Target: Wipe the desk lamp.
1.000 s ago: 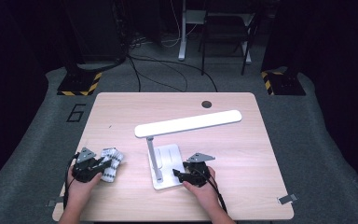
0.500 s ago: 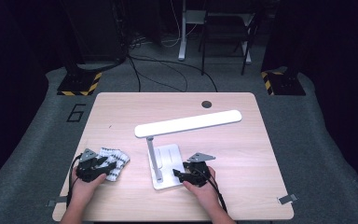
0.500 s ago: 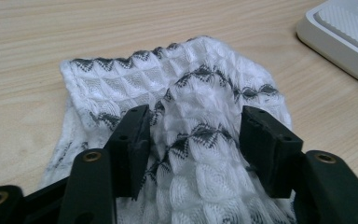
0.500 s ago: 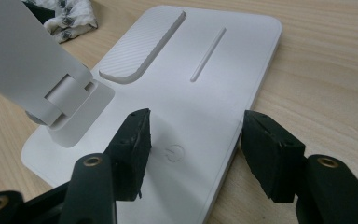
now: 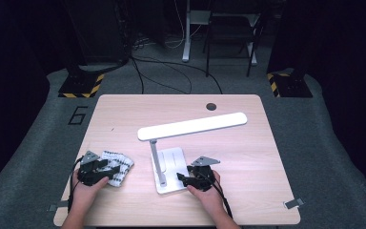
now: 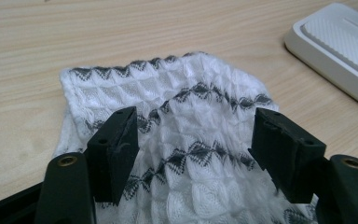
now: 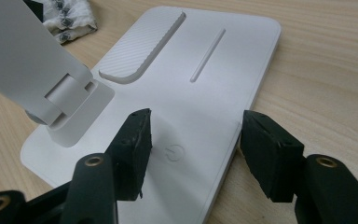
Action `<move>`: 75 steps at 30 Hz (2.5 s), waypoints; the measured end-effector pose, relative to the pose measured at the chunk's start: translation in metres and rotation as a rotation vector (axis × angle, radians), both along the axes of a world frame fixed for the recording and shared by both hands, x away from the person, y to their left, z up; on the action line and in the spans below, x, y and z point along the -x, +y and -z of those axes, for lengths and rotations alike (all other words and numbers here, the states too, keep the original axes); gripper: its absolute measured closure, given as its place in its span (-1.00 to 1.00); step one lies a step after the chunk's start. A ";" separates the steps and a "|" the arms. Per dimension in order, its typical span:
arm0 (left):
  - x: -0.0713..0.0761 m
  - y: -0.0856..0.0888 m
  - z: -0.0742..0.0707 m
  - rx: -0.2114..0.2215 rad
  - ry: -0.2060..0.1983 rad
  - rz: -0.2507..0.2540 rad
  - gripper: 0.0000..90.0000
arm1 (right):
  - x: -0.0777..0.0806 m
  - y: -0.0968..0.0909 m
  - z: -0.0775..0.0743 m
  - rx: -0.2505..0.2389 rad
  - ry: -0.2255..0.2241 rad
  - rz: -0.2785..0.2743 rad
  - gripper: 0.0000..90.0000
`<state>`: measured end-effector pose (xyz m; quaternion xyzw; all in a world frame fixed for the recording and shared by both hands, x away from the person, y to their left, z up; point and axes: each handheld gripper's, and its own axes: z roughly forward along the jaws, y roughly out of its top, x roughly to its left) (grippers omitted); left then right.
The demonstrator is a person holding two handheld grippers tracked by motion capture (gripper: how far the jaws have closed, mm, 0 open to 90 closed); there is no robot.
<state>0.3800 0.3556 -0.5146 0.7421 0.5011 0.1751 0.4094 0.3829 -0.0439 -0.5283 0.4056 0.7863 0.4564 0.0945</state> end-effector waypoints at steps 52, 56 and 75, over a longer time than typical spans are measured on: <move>0.041 -0.124 -0.058 0.057 -0.132 0.421 -0.17 | 0.024 -0.007 -0.005 0.017 0.042 -0.074 0.15; 0.042 -0.125 -0.058 0.023 -0.150 0.386 -0.10 | 0.029 0.001 -0.004 0.014 0.052 -0.111 0.15; 0.024 -0.131 -0.057 -0.031 -0.185 0.355 0.32 | 0.026 0.000 -0.004 0.003 0.050 -0.107 0.04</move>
